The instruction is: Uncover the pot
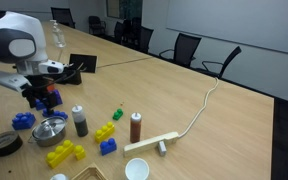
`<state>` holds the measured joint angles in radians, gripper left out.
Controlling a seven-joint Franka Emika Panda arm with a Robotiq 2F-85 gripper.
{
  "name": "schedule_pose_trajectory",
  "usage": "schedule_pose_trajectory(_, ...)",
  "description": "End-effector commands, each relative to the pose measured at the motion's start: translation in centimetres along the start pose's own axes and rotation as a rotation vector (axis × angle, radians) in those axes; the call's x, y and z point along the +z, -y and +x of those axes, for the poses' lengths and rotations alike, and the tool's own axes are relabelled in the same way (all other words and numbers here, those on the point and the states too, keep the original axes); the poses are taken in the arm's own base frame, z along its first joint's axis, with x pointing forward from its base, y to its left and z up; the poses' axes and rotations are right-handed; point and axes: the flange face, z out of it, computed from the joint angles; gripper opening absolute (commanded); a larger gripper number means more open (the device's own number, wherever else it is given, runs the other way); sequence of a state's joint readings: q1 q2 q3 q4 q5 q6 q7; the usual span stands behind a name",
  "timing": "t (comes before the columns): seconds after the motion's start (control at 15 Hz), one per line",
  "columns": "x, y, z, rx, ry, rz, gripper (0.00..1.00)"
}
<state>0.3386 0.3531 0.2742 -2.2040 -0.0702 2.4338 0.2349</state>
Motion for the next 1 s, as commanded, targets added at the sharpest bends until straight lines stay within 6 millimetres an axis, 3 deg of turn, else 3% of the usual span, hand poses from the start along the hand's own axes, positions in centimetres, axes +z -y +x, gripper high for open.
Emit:
schedule_pose_trajectory(0.0, 2.0, 1.1, 0.2, 0.007, -0.012, 0.032, 1.00)
schedule_pose_trajectory(0.27, 4.0, 2.2, -0.5, 0.075, 0.005, 0.054, 1.00)
schedule_pose_trajectory(0.93, 4.4, 2.4, -0.5, 0.103, 0.026, 0.045, 1.00)
